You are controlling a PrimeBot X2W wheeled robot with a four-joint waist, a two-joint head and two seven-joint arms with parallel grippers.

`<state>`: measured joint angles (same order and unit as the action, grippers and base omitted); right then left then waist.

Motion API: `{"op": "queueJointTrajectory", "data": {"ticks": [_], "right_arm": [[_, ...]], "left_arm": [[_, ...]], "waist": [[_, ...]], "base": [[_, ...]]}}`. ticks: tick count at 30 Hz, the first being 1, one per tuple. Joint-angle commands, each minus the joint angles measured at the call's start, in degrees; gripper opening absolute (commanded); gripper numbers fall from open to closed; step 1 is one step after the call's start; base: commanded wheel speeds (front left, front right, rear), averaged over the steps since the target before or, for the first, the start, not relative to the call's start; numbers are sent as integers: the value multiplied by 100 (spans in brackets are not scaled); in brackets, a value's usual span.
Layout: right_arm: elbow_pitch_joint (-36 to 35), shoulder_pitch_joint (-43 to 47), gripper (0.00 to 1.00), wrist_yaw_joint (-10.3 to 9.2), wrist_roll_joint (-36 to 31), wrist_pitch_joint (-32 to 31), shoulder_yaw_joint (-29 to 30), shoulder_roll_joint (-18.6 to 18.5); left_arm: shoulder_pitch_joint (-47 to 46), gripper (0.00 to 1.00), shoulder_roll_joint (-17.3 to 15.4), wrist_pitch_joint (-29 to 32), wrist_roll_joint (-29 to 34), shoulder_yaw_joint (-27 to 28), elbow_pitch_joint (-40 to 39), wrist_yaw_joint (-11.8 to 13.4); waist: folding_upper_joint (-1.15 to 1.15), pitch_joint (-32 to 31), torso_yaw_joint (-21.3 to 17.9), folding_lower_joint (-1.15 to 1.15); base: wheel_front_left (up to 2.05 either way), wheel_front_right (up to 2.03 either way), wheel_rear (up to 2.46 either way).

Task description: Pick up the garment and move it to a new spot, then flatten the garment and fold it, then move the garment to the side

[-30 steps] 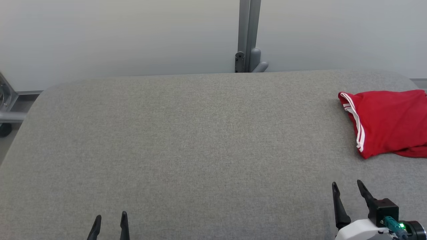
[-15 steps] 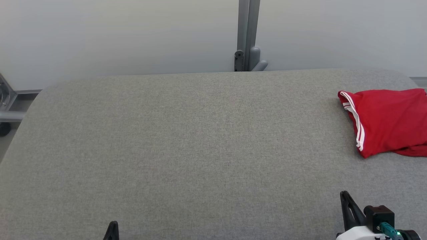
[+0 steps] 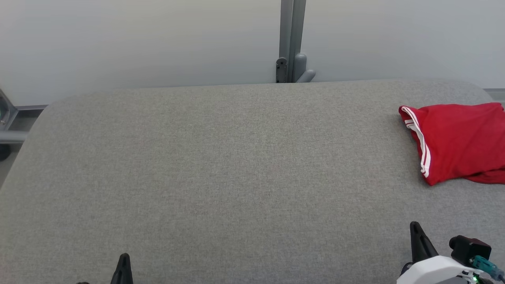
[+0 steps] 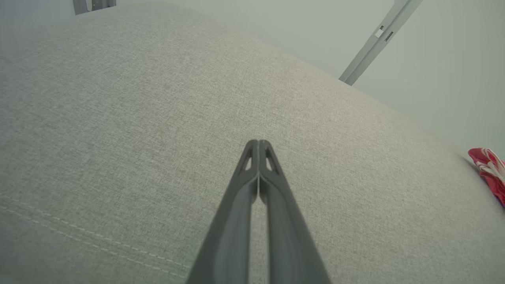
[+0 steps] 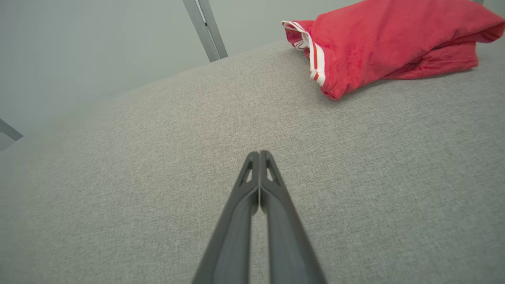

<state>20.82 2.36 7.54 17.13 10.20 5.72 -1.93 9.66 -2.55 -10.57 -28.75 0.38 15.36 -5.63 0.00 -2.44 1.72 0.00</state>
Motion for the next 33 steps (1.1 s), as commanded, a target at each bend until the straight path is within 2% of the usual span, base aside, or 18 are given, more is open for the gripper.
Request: {"op": "queueJointTrajectory", "data": {"ticks": [1, 19, 33], "right_arm": [[-127, -169, 0, -1, 278, -45, -6, -40], [-267, -364, 0, -3, 2069, -443, 6, -59], [-340, -489, 0, -3, 3162, -696, 23, -71]], "left_arm": [[-195, 0, -14, 54, -231, 49, -84, -40], [-558, 0, -21, 455, -1752, 193, -101, -78], [-781, 0, -26, 703, -2672, 280, -109, -104]], "waist": [[0, 3, -2, 0], [0, 47, -30, 0], [0, 78, -51, 0]], "base": [[0, 0, 0], [0, 0, 0], [0, 0, 0]]}}
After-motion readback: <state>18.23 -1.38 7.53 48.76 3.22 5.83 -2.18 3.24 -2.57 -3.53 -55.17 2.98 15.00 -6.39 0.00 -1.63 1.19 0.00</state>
